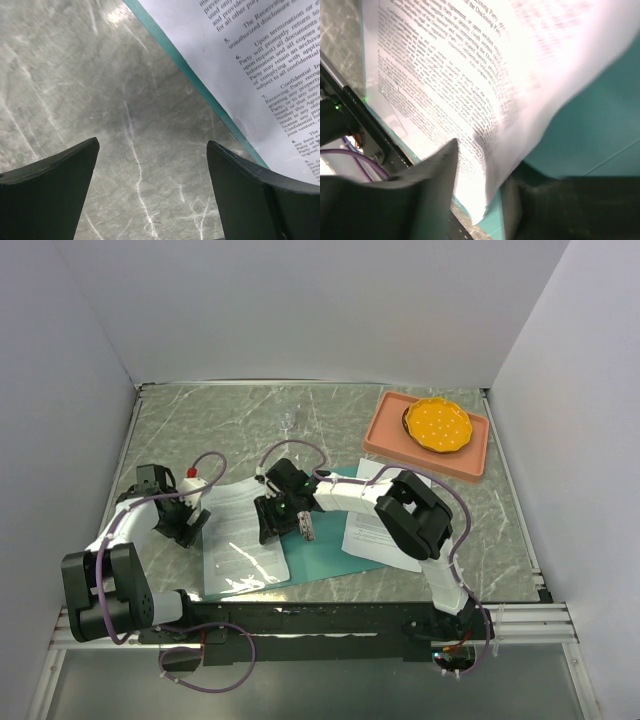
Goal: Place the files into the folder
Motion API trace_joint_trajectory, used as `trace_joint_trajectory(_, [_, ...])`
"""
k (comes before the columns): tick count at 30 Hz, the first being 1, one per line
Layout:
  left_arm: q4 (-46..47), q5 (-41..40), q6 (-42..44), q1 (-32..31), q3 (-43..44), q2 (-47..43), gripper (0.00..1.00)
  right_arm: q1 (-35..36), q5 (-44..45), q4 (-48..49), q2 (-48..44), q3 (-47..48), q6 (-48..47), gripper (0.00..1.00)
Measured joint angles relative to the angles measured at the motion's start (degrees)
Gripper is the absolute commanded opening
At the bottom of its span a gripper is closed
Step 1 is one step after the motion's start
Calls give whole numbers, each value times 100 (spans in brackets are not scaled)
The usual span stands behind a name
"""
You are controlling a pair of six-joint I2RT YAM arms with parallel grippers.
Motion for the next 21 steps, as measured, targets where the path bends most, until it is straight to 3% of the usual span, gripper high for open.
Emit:
trace_joint_trajectory(12, [-472, 221, -2, 0, 776, -42, 96, -11, 533, -765, -326, 177, -225, 56])
trace_joint_trajectory(21, [-817, 389, 0, 0, 890, -304, 96, -278, 1368, -1447, -1056, 114, -415, 50])
